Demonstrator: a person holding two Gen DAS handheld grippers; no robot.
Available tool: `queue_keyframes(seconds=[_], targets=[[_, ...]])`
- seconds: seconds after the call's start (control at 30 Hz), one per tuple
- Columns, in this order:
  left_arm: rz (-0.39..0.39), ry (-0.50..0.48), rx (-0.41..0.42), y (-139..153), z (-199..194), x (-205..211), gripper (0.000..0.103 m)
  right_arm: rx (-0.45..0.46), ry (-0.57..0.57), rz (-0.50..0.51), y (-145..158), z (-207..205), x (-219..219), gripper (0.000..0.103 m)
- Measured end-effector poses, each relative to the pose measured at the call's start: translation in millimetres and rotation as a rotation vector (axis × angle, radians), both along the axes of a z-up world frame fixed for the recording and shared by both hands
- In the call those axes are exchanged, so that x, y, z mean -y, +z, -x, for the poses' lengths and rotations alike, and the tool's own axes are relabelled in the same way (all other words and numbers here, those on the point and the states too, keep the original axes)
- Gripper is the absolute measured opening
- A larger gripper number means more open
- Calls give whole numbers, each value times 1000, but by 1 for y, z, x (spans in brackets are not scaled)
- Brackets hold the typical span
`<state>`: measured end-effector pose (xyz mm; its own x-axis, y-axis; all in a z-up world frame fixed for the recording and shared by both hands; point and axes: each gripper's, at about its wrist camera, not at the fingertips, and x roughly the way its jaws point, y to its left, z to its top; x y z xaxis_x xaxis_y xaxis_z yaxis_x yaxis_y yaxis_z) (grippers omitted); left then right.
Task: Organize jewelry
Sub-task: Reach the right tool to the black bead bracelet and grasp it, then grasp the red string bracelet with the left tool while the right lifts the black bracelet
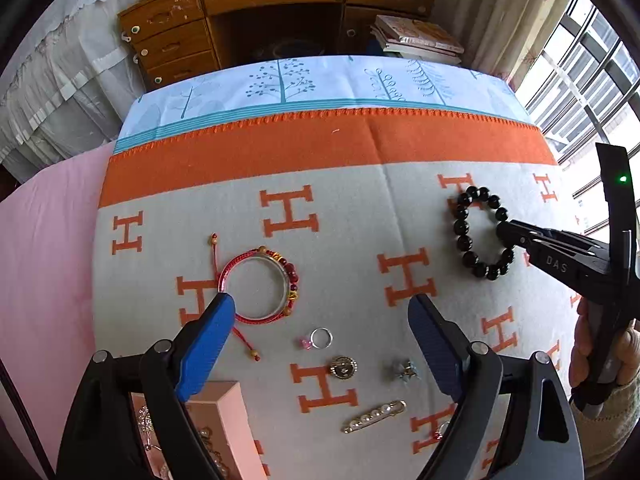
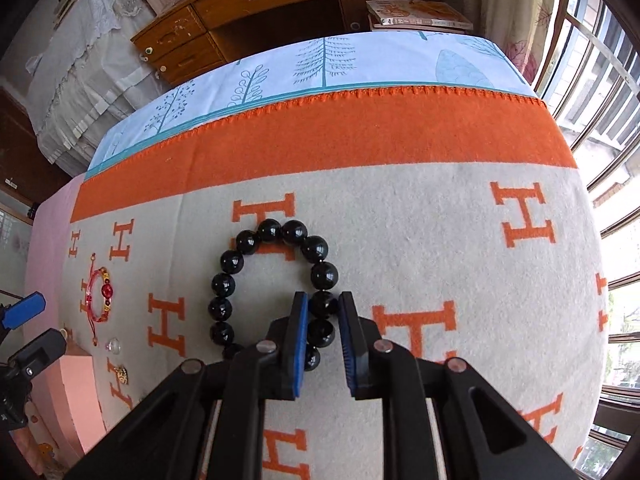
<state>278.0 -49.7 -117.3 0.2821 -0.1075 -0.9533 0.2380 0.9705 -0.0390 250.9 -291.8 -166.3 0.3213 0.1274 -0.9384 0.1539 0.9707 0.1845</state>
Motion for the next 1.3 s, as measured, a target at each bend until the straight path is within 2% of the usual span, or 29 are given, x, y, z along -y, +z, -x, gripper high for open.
queue_keyframes(seconds=[0.1,0.23,0.3,0.37,0.47,0.73,0.8,0.87,1.0,1.07,1.2,1.3], targets=[[-39,-41,-12,-9,0,-5,81,18,22,44,1,3,-5,15],[-130,-133,-30,-21,4,-6,61,37,34,32,0,8,-1,15],[-165,-165,-44,-27,6,-6,54,37,33,11,0,11,3,15],[-169,-186,-67,-32,5,-6,42,36,31,-6,0,11,5,15],[-157,-180,-94,-38,-2,-8,32,34,28,-25,0,14,6,15],[-89,-100,-130,-50,-25,-8,29,36,24,-63,-1,21,9,15],[-85,-85,-138,-54,-30,-8,26,37,23,-67,-1,23,10,15],[-83,-73,-150,-57,-34,-7,17,39,21,-70,-1,24,10,15],[-79,-47,-150,-62,-43,-10,17,38,14,-86,-2,28,12,15],[-73,-25,-146,-62,-46,-11,9,34,8,-110,-2,30,13,15],[-57,17,-123,-56,-46,-18,8,35,-8,-160,3,40,10,15],[-23,32,-85,-35,-40,-25,8,67,-5,-173,17,49,5,15]])
